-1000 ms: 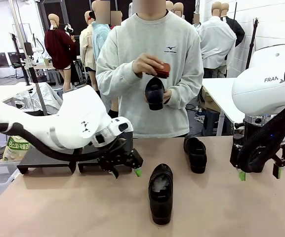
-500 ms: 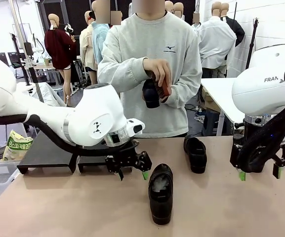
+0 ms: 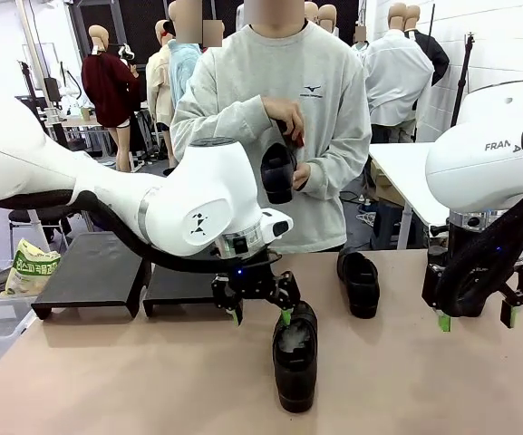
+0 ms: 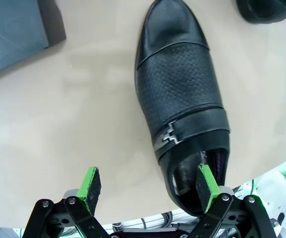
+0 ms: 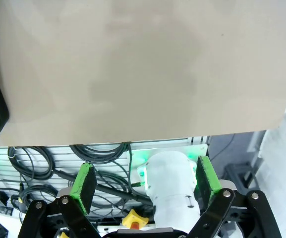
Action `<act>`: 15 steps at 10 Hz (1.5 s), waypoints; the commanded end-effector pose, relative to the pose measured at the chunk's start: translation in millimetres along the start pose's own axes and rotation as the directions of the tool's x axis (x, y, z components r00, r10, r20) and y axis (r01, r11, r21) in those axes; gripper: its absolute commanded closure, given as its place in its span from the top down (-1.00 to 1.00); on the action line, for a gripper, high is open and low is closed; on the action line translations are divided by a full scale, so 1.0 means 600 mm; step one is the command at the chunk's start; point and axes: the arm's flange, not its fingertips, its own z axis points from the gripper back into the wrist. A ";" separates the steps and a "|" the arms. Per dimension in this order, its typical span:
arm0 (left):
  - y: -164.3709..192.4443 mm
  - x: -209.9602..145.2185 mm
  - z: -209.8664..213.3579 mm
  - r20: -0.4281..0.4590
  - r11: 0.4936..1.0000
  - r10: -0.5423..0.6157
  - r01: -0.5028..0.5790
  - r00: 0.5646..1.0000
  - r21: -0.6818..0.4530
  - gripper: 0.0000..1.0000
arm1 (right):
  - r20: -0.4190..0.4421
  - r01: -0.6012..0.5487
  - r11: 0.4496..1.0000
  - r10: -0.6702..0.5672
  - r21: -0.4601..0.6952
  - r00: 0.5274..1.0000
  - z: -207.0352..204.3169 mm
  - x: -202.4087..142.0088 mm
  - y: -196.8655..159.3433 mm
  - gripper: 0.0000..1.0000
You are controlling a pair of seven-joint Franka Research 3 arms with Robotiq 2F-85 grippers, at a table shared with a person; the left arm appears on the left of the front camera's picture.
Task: Organize the shoes by placing them on the stand.
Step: Place the Shoe from the middle of the table onto the Shoes Stand.
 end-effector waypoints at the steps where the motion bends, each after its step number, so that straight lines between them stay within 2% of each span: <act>1: -0.016 -0.005 -0.008 0.002 0.999 0.021 -0.021 1.000 0.026 1.00 | -0.008 0.015 1.000 -0.015 0.011 1.000 0.002 -0.001 0.006 1.00; 4: -0.020 -0.019 -0.037 -0.080 0.999 0.034 -0.032 0.996 0.027 1.00 | -0.008 0.015 1.000 -0.015 0.011 1.000 0.002 -0.001 0.006 1.00; 8: -0.011 -0.030 -0.082 -0.094 0.998 0.061 -0.062 0.994 -0.004 1.00 | -0.008 0.015 1.000 -0.015 0.011 1.000 0.002 -0.001 0.006 1.00; 9: -0.011 -0.032 -0.086 -0.093 0.999 0.043 -0.043 0.995 0.008 0.74 | -0.008 0.015 1.000 -0.015 0.011 1.000 0.002 -0.001 0.006 1.00; 10: -0.011 -0.033 -0.093 -0.162 0.999 0.034 -0.036 0.986 -0.010 0.45 | -0.008 0.015 1.000 -0.015 0.011 1.000 0.002 -0.001 0.006 1.00; 14: -0.017 -0.035 -0.095 -0.184 0.999 -0.011 0.002 0.983 -0.050 -0.78 | -0.008 0.015 1.000 -0.015 0.011 1.000 0.002 -0.001 0.006 1.00; 15: -0.017 -0.033 -0.095 -0.189 0.998 -0.014 0.003 0.982 -0.056 -1.00 | -0.008 0.015 1.000 -0.015 0.011 1.000 0.002 -0.001 0.006 1.00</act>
